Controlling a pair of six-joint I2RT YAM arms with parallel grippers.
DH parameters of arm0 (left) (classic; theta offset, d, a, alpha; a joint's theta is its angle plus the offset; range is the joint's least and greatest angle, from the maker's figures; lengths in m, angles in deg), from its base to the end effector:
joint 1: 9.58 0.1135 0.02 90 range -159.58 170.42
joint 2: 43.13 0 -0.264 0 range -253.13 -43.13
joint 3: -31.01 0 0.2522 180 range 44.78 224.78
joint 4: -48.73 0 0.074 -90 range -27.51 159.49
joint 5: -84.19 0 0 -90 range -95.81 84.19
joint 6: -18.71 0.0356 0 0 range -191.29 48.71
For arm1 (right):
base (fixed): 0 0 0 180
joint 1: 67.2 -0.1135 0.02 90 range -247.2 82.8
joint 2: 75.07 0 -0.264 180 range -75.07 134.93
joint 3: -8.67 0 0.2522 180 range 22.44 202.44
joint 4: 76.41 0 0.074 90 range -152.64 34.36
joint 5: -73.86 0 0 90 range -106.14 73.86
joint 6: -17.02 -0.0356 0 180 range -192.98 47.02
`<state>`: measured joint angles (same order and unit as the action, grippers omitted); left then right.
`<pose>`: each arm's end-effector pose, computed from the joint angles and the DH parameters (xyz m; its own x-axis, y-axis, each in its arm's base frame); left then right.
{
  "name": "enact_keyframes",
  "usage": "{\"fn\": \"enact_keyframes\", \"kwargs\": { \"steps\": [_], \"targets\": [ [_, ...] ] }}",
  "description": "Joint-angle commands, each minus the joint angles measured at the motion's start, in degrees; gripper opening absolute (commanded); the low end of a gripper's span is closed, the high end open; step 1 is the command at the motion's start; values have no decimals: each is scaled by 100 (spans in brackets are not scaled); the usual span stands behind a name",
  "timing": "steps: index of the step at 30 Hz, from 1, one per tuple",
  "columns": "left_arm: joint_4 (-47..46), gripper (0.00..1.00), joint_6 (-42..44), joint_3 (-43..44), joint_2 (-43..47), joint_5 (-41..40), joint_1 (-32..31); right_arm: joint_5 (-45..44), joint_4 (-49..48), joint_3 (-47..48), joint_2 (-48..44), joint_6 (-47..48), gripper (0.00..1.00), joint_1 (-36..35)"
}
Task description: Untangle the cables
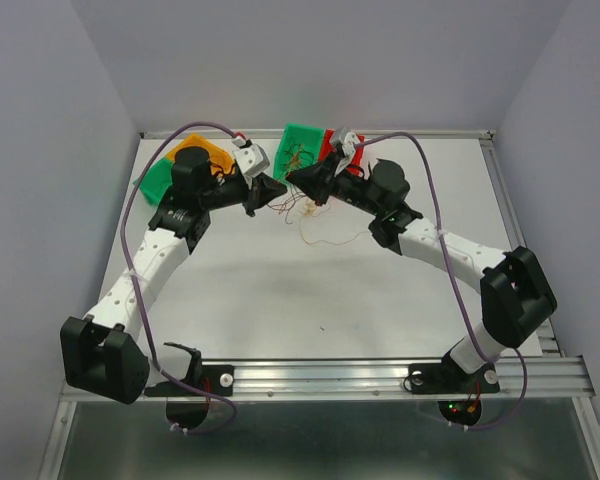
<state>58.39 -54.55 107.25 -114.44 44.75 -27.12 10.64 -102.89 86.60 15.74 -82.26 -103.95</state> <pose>0.2615 -0.1115 0.3773 0.1912 0.1315 -0.9727 0.9088 0.3508 0.2261 0.2888 0.2357 0.3461 0.0432 0.2119 -0.9763 -0.9038 0.4247 0.0522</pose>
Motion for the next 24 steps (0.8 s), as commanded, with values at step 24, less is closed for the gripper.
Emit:
{"fn": "enact_keyframes", "kwargs": {
  "steps": [24],
  "targets": [
    [-1269,21,-979,-87,-410,665,-13,301,-1398,-211,139,-373,1,28]
  ]
}}
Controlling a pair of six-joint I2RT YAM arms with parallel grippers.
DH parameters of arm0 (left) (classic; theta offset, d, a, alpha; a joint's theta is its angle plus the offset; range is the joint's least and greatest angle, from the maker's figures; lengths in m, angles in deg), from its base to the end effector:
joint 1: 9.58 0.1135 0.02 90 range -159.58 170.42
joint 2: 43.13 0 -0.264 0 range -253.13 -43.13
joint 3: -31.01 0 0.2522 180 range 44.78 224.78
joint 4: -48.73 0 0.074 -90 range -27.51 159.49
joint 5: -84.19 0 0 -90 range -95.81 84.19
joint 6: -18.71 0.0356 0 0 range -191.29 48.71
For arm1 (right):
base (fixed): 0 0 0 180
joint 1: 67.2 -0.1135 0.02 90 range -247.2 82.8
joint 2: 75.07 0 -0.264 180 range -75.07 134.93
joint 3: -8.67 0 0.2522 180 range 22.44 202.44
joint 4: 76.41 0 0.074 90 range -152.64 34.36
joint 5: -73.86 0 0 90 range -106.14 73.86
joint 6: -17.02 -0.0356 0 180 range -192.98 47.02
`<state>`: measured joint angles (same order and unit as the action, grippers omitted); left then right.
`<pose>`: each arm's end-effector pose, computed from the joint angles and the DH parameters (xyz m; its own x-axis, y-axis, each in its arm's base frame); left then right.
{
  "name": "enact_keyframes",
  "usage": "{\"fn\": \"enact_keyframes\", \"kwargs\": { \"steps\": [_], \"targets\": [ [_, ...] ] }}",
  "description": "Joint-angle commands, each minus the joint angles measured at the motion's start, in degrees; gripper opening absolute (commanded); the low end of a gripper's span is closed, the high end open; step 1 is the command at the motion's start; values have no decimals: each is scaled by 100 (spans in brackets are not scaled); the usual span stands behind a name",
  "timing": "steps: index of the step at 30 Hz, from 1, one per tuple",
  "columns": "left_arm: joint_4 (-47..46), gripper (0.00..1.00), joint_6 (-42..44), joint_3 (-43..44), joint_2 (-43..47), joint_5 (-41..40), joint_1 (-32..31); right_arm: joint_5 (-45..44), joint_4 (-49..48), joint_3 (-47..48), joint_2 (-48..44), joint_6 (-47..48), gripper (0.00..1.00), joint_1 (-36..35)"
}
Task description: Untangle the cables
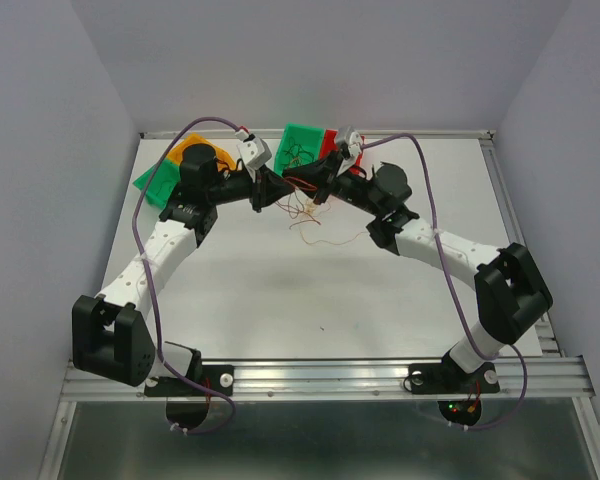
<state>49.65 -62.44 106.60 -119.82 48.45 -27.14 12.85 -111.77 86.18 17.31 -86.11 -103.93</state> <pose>0.2831 -0.1199 0.3622 0.1129 0.0585 -0.9919 0.9435 0.3068 0.1255 0.2888 0.2370 0.3494 0.0717 0.3014 -0.9508 -0.9275 0.3708 0.0476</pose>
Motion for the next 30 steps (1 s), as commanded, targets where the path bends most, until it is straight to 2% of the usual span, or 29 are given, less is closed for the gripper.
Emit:
{"fn": "enact_keyframes", "kwargs": {
  "steps": [1,2,12,19,22,25,30],
  "targets": [
    [-403,23,-190,-21,127,304,-10,71,-528,-178,-18,12,1,17],
    [-403,27,-207,-21,119,348,-10,89,-528,-187,-18,38,1,26],
    [-465,33,-348,40,5,568,-2,151,-651,-187,61,-50,1,17],
    [-570,39,-444,137,-197,375,-2,361,-915,-178,140,-392,1,26],
    [-684,31,-567,190,-312,217,7,396,-1038,-213,149,-506,0,26],
    [-764,0,-612,216,-382,94,7,406,-1099,-222,184,-568,1,17],
    [-720,0,-568,155,-347,-91,112,37,-1082,-354,53,-568,1,26]
  ]
}}
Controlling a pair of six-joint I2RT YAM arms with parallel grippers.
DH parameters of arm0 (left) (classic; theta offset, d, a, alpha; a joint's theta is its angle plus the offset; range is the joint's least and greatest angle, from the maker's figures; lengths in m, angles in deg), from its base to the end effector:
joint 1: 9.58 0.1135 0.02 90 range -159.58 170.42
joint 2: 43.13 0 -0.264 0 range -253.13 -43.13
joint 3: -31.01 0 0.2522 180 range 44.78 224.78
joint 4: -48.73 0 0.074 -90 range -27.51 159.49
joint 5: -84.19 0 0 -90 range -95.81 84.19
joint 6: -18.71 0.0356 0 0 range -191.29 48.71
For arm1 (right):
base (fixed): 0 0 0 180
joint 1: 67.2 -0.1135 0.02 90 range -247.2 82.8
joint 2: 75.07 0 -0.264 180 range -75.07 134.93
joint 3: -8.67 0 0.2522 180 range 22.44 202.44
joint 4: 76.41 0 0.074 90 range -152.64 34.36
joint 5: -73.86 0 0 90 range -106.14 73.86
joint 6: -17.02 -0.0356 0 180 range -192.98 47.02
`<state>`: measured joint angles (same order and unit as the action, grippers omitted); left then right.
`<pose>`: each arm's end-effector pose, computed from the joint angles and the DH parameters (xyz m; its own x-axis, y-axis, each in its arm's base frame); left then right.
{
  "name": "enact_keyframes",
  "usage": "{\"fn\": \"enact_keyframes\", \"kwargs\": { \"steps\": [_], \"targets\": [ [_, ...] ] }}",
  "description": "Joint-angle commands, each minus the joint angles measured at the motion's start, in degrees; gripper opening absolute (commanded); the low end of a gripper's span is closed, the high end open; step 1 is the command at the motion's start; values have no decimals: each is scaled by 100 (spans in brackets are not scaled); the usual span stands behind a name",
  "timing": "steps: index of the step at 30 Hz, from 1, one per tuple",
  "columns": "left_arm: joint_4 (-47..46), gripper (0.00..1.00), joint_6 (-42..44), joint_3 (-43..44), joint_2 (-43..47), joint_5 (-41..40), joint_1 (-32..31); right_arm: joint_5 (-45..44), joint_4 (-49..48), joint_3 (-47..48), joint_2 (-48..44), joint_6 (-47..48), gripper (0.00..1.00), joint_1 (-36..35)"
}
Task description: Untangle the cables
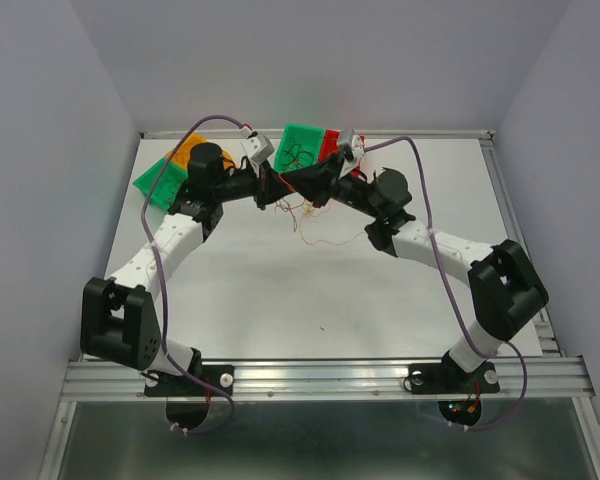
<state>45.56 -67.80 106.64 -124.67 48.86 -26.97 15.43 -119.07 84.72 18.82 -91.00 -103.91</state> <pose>0.3029 -0.1253 0.3441 0.0123 0.0330 -0.9994 0.9515 0.3069 0.0219 0.2876 0.2377 0.3434 0.0446 0.3620 -0.9311 -0.9507 0.3018 0.0718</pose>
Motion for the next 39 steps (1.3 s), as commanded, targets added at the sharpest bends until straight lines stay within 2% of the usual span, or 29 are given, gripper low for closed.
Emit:
{"fn": "enact_keyframes", "kwargs": {
  "steps": [1,8,15,20,22,25,26,32,39],
  "targets": [
    [-276,0,-24,150,138,-106,191,-283,-343,-286,-125,-70,1,23],
    [-460,0,-94,54,129,560,376,-564,-352,-340,-55,-158,1,32],
    [-478,0,161,-131,279,527,368,-494,-352,-260,68,-219,1,41],
    [-425,0,-101,-34,226,80,560,-643,-352,-480,-54,-132,31,41],
    [-355,0,-146,45,200,-35,780,-801,-343,-594,-90,-96,39,41],
    [-294,0,-234,97,209,-281,1087,-924,-326,-664,-55,-61,62,67],
    [-215,0,-243,115,200,-404,1158,-977,-308,-691,-46,-70,73,76],
    [190,0,-112,343,16,-1167,1598,-1311,-290,-875,-98,62,85,111],
    [243,0,12,563,-266,-1811,2028,-1452,-281,-1060,-283,167,86,155]
  ]
}}
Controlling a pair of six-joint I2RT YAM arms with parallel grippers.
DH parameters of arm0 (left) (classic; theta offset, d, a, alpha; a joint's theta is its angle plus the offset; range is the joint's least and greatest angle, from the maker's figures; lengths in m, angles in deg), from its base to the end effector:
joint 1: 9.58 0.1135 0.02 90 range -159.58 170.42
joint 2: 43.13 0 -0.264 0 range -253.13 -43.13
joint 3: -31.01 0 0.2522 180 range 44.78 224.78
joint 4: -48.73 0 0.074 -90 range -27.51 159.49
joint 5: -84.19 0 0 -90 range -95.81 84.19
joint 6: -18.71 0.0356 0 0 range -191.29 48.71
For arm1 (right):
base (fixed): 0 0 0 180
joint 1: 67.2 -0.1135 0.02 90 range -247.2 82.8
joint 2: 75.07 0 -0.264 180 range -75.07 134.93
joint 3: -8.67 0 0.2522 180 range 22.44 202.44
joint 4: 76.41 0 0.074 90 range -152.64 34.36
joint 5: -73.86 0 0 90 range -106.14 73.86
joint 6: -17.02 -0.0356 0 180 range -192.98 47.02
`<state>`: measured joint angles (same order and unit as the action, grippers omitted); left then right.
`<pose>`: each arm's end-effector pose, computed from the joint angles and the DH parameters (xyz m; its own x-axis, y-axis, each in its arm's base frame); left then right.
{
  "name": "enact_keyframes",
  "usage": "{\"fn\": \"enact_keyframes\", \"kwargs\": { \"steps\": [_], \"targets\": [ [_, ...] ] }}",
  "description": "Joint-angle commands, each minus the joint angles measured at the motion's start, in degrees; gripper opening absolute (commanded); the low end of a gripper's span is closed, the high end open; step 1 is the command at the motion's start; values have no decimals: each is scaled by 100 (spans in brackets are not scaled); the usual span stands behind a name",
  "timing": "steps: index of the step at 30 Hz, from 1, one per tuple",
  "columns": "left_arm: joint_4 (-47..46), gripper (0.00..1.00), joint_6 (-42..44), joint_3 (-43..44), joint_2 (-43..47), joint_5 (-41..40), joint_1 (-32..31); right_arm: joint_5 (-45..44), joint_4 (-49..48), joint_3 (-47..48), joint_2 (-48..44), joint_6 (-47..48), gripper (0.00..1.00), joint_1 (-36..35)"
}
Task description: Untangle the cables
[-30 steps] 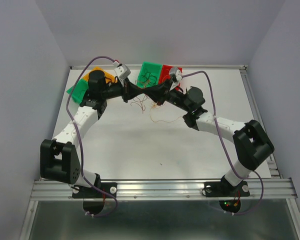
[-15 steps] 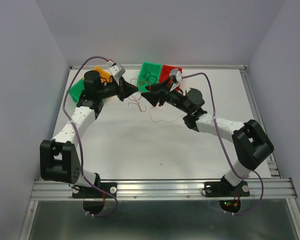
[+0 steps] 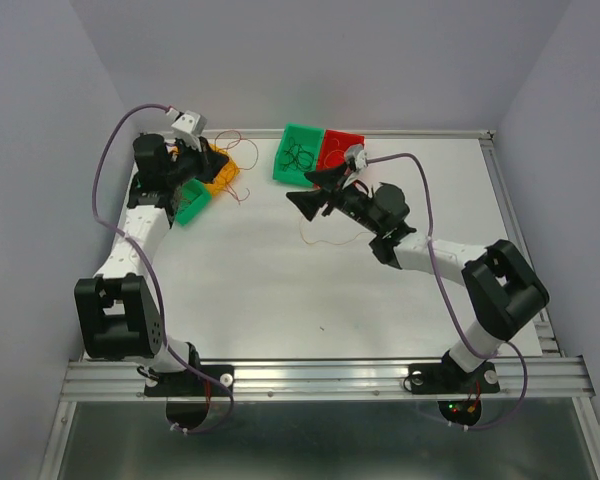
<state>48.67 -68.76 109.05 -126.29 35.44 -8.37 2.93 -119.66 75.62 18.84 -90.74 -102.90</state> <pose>0.3405 -0.0163 0.3442 -0.0598 0.0319 -0.9977 0.6440 0.7649 -0.0141 0.2905 0.2231 0.2927 -0.0290 0.3342 -0.9421 -0.8373 0.5067 0.2055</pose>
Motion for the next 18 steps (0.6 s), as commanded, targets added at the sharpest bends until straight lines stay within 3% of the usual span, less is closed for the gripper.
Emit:
{"fn": "enact_keyframes", "kwargs": {
  "steps": [1,18],
  "targets": [
    [-76,0,117,427,-157,-521,204,-211,-214,-194,-303,159,86,63],
    [723,0,319,2960,-2450,-1172,696,-281,-222,-687,-707,255,86,222]
  ]
}}
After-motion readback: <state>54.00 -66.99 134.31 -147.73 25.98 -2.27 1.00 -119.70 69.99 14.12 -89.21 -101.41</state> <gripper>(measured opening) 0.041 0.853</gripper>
